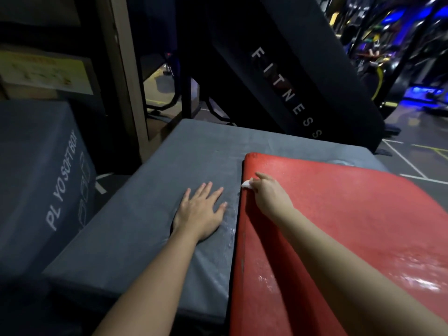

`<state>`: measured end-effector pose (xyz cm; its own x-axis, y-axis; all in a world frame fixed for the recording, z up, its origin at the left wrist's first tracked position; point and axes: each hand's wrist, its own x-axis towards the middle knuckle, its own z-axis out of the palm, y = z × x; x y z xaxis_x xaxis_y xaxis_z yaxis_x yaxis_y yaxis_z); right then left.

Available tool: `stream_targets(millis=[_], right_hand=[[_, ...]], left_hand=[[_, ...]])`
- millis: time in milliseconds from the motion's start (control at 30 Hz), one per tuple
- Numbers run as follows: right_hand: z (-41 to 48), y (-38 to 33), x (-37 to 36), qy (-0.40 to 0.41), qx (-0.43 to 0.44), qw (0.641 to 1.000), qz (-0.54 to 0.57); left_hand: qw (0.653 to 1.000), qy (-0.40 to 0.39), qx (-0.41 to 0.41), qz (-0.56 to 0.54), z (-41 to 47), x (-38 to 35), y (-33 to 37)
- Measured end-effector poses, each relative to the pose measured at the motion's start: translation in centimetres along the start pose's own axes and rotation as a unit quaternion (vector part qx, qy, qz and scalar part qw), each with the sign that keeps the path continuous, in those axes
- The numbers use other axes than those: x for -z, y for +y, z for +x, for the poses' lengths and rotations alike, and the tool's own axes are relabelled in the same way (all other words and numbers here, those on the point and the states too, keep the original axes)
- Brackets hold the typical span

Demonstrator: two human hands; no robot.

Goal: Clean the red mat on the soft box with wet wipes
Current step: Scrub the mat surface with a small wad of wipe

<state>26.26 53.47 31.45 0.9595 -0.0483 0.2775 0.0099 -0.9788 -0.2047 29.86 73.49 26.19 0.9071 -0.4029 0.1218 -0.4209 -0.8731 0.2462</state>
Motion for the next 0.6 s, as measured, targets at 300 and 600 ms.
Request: stream_targets(millis=[300,600], right_hand=[[-7.2,-1.6,2.3,0.019,0.092,0.995,0.015],[0.8,-1.2,0.2,-0.017,-0.016,0.999,0.045]], left_hand=[[1.000,0.009,0.001,-0.006,0.2,-0.3,-0.1],[1.000,0.016,-0.003,0.007,0.3,-0.8,-0.4]])
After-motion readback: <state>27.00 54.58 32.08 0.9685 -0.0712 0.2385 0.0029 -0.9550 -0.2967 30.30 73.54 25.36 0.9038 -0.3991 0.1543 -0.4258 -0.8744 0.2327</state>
